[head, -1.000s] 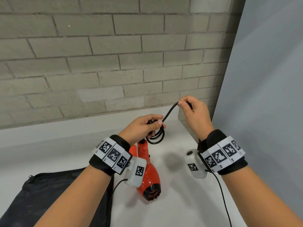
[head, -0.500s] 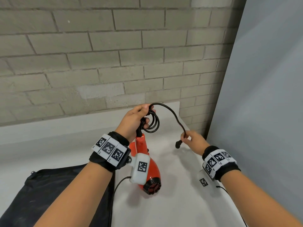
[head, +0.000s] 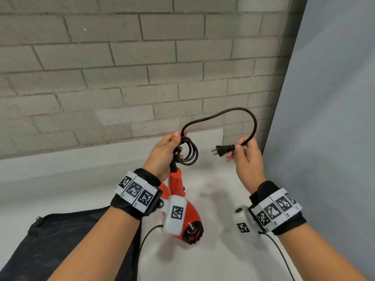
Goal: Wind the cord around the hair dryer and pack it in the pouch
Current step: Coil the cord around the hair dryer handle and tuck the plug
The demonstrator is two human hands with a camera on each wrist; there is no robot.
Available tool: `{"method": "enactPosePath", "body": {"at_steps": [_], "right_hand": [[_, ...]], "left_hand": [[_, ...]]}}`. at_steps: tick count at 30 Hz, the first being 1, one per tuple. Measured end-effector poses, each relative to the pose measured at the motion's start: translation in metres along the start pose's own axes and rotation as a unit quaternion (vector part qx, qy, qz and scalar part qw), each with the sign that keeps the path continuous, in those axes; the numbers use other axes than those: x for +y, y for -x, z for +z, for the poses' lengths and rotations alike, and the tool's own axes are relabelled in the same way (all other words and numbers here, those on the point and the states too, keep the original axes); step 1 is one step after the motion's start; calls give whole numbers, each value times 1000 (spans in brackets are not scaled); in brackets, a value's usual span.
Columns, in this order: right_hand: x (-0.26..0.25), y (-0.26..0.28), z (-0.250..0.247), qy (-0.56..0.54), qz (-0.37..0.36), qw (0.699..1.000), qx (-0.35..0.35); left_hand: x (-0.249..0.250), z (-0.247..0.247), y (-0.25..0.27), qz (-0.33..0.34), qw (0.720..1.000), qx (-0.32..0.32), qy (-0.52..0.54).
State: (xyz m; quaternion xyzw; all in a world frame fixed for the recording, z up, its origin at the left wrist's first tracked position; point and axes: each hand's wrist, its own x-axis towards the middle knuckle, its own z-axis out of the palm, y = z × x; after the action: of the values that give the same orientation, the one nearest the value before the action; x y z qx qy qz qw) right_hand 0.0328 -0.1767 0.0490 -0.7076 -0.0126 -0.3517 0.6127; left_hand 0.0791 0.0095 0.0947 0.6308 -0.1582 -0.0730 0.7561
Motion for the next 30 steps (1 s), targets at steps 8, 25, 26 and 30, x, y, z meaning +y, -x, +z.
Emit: {"method": "enactPosePath", "body": {"at_steps": [8,25,26,30], "right_hand": [[-32,28,45,-55,-92,991,-78],[-27,28,65,151,-110,982,34],[-26,28,65,169,-134,975,49],[-23,20,66,67,-63,995,-36]], "left_hand": [[-5,3,-3,15,1000,-2,-16],[-5,10,0,-29,998,-59,14],[-5,10,0,-30,998,-59,9],[-6,12,2,-25,997,-71,-21]]}}
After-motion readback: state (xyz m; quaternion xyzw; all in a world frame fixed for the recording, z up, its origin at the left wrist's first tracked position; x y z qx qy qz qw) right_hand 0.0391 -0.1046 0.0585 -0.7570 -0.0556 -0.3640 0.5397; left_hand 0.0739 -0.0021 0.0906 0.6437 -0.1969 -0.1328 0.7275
